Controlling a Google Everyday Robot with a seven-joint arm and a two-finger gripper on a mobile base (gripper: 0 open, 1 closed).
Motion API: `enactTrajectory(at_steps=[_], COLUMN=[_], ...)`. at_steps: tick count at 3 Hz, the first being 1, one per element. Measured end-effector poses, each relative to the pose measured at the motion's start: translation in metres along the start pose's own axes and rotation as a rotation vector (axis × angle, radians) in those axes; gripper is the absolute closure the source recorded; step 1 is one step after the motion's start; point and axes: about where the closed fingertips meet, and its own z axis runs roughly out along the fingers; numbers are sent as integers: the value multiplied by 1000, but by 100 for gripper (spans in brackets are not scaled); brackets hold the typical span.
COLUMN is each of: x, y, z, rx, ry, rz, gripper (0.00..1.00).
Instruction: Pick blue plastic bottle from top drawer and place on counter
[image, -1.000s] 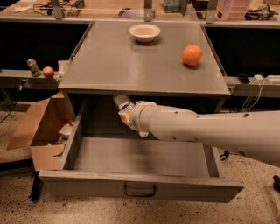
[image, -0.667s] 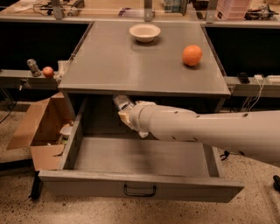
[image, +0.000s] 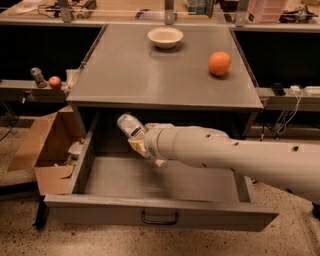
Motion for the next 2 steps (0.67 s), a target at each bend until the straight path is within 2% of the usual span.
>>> enactTrajectory(at_steps=[1,2], x=[-13,-34], y=[17,26], z=[-17,-42], rx=[-76,-90], ry=[-59,-147], rz=[-91,-141], gripper=[100,100])
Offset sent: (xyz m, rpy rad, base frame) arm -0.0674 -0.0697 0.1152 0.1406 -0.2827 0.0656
